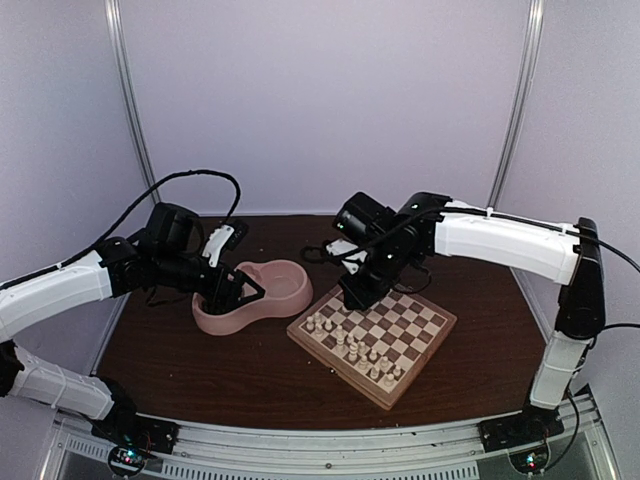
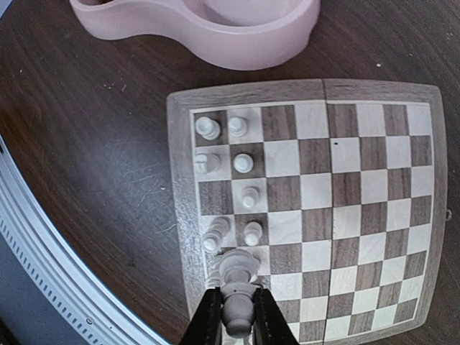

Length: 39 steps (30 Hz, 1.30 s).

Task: Set up the chess pieces on the board
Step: Pick up the bishop from the chessboard, then place the bishop on c1.

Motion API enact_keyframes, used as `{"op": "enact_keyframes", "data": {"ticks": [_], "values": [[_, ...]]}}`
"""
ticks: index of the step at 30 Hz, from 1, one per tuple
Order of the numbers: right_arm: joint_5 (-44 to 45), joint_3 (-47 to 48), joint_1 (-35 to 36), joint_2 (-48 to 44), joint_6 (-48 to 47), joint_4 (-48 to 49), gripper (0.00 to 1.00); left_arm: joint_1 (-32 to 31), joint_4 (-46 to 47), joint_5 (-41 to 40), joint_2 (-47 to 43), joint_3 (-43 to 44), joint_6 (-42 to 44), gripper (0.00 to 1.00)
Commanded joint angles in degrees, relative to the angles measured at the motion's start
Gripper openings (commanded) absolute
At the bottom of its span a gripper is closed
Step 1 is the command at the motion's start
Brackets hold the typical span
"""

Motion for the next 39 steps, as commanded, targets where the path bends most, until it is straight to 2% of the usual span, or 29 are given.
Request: {"op": "enact_keyframes", "data": {"ticks": [1,12,14,15,16,33,39], "values": [[1.45,5.05,2.88,4.77,-0.62,-3.58,0.12,0.32,0.43,0.28,-0.86,-0.35,0.17,0.83],[5.95,14.81,7.36,13.91,-0.49,-8.56,0.12,0.32,0.04,-0.49,-2.06,-1.28,0.21,0.84],[6.31,15.35,7.46,14.66,-0.49,-8.85,0.11,0.30,-0.41,-1.52,-2.24,-1.42,-0.06,0.89],[6.39,15.54,7.53,15.00,-0.49,-8.93,0.11,0.31,-0.41,-1.87,-2.42,-1.50,-0.29,0.97],[6.41,15.73,7.55,15.33,-0.49,-9.02,0.11,0.32,-0.41,-1.82,-2.56,-1.61,-0.33,0.97],[6.41,18.86,7.55,20.62,-1.37,-10.66,0.13,0.32,0.78,-4.44,-5.29,-3.12,-2.10,0.98],[9.05,20.53,7.55,22.81,-2.27,-11.99,0.12,0.32,0.12,-4.96,-5.37,-3.06,-1.78,0.98]]}}
